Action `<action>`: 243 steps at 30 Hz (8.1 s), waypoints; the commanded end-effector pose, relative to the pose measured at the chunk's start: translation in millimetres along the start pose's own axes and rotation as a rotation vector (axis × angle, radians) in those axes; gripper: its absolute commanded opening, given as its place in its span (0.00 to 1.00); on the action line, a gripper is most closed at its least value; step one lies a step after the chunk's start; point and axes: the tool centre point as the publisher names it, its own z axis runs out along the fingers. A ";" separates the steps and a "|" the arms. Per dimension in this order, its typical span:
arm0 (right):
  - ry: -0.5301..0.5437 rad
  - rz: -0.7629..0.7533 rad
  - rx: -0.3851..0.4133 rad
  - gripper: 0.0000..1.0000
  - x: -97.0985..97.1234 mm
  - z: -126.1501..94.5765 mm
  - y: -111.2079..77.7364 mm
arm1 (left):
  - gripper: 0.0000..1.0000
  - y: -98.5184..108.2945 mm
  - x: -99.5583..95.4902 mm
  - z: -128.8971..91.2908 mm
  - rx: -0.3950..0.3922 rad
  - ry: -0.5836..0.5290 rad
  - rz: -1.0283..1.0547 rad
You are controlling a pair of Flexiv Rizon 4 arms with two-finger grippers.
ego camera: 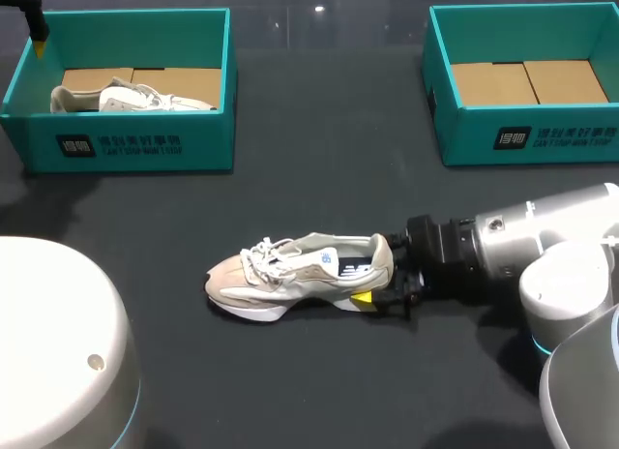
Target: Take the shoe out of the shoebox, open the shoe tongue, remove and reinsert the insole, then place the shoe into the shoebox
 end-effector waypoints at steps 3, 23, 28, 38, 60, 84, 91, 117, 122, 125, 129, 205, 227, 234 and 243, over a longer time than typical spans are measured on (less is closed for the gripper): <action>0.000 0.002 0.004 0.00 -2.6 1.3 -0.2 | 1.00 -0.8 0.1 -0.2 -0.002 0.001 0.001; 0.000 0.002 0.004 0.00 -2.6 1.3 -0.2 | 1.00 -83.8 -44.6 -6.5 0.066 0.023 -0.833; 0.000 0.002 0.004 0.00 -2.6 1.3 -0.2 | 1.00 -120.2 -76.0 -1.6 0.045 0.040 -1.072; 0.000 0.002 0.004 0.00 -2.6 1.3 -0.2 | 1.00 -168.1 -152.0 -4.4 -0.001 0.055 -1.639; 0.000 0.002 0.004 0.00 -2.6 1.3 -0.2 | 1.00 -235.3 -234.2 -2.9 0.034 -0.028 -2.474; 0.000 0.002 0.004 0.00 -2.6 1.3 -0.2 | 1.00 -297.3 -319.9 9.9 -0.005 0.158 -3.105; 0.000 0.002 0.004 0.00 -2.6 1.3 -0.2 | 1.00 -297.3 -319.9 9.9 -0.005 0.158 -3.105; 0.000 0.002 0.004 0.00 -2.6 1.3 -0.2 | 1.00 -321.8 -421.0 42.8 -0.066 0.152 -3.309; 0.000 0.002 0.004 0.00 -2.6 1.3 -0.2 | 1.00 -314.4 -442.8 57.1 -0.023 0.090 -3.201; 0.000 0.002 0.004 0.00 -2.6 1.3 -0.2 | 1.00 -308.1 -455.7 66.0 -0.046 0.120 -3.169; 0.000 0.002 0.004 0.00 -2.6 1.3 -0.2 | 1.00 -302.9 -469.6 78.2 -0.114 0.129 -3.158; 0.000 0.002 0.004 0.00 -2.6 1.3 -0.2 | 0.00 -309.2 -435.2 87.2 -0.381 0.334 -3.175; 0.000 0.002 0.004 0.00 -2.6 1.3 -0.2 | 0.00 -304.3 -342.6 75.3 0.212 0.374 -3.249; 0.000 0.002 0.004 0.00 -2.6 1.3 -0.2 | 0.00 -302.9 -339.5 97.0 0.135 0.418 -3.245; 0.000 0.002 0.004 0.00 -2.6 1.3 -0.2 | 0.21 -303.5 -330.5 116.4 0.032 0.468 -3.263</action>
